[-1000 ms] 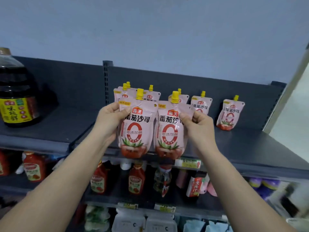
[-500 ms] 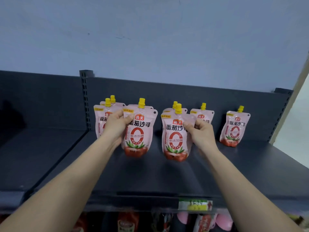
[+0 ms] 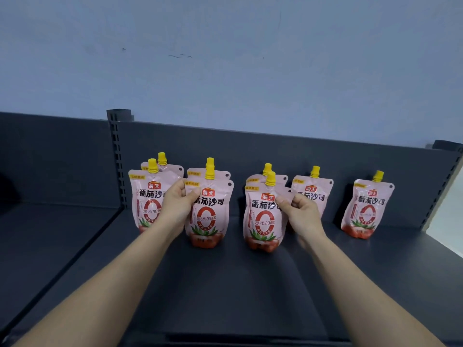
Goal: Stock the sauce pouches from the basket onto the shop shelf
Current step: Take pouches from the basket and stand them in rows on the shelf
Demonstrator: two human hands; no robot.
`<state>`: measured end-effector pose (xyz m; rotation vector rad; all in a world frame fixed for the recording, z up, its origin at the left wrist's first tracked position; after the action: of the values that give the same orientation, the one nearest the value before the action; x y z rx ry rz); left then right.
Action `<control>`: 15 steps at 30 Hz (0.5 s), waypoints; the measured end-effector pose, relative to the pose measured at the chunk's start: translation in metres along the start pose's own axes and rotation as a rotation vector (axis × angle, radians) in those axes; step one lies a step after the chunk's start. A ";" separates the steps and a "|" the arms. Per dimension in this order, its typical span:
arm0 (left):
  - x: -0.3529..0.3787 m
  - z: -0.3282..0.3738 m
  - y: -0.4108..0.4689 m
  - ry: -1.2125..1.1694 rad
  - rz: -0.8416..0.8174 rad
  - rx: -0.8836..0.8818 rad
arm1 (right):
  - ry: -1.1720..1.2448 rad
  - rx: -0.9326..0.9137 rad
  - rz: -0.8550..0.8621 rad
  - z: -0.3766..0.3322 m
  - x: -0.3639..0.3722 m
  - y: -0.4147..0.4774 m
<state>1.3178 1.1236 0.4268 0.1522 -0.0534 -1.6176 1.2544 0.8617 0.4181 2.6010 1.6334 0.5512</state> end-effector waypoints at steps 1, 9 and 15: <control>-0.002 0.003 0.002 0.082 0.008 0.042 | -0.007 0.001 -0.008 0.000 -0.001 0.002; -0.001 0.046 -0.007 1.031 0.107 0.511 | -0.382 -0.224 -0.117 -0.021 -0.001 0.010; 0.009 0.055 -0.004 1.187 0.144 0.551 | -0.505 -0.256 -0.155 -0.032 0.006 0.016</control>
<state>1.3063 1.1113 0.4802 1.4605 0.3976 -1.1233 1.2612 0.8540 0.4528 2.1698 1.4628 0.0729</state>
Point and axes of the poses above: each hand's wrist, its own y-axis towards the middle knuckle, its own x-axis out of the palm, z = x × y, the point moved 5 cm from there along y, towards the middle knuckle, and after that the axes turned 15 degrees about y, right-handed, at the moved point
